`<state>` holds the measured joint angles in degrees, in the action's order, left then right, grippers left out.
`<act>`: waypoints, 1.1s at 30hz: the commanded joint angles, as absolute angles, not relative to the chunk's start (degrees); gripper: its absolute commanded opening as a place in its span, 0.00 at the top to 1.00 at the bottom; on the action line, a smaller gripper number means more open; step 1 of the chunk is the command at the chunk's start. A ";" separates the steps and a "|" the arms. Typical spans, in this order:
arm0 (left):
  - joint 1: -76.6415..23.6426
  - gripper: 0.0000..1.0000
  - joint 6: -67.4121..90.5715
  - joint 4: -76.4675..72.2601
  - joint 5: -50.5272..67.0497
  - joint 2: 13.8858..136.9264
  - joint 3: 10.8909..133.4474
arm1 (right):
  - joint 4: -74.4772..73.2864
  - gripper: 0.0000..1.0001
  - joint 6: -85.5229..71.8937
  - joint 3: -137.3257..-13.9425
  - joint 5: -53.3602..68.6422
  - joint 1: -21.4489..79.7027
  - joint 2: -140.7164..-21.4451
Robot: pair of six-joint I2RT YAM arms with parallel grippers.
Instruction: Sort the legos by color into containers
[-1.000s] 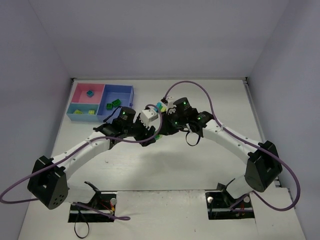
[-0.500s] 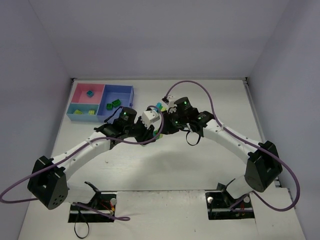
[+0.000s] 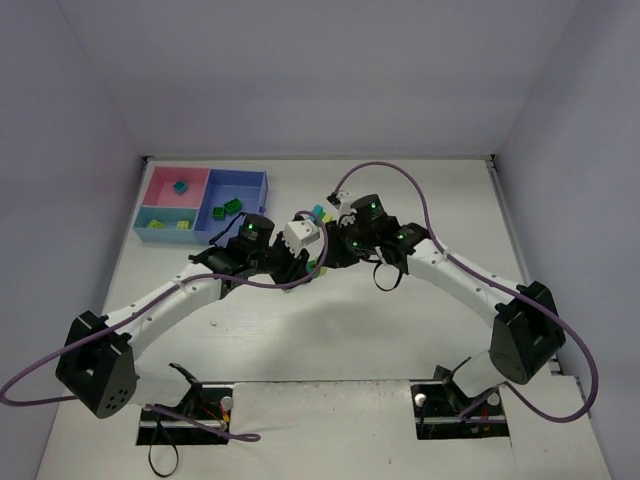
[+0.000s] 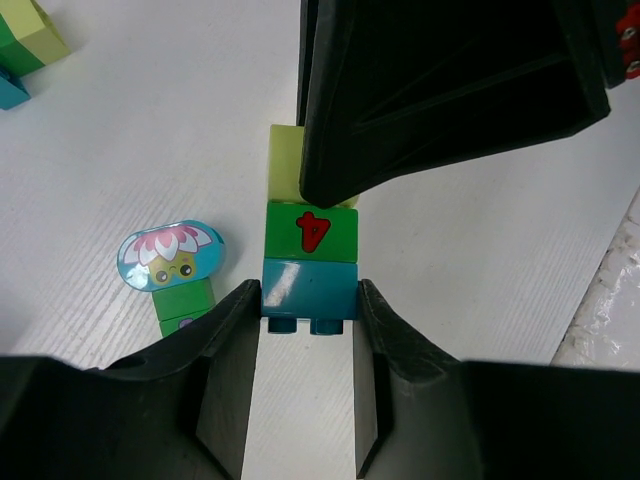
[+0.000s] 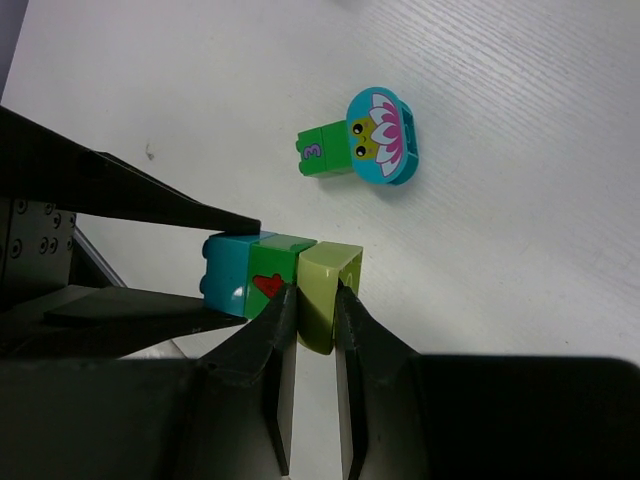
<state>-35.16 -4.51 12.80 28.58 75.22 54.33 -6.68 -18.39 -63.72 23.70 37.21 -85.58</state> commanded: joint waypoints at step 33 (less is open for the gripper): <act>-32.44 0.96 1.76 7.99 29.00 70.84 53.52 | -2.64 0.42 -9.86 -56.77 18.17 34.63 -92.38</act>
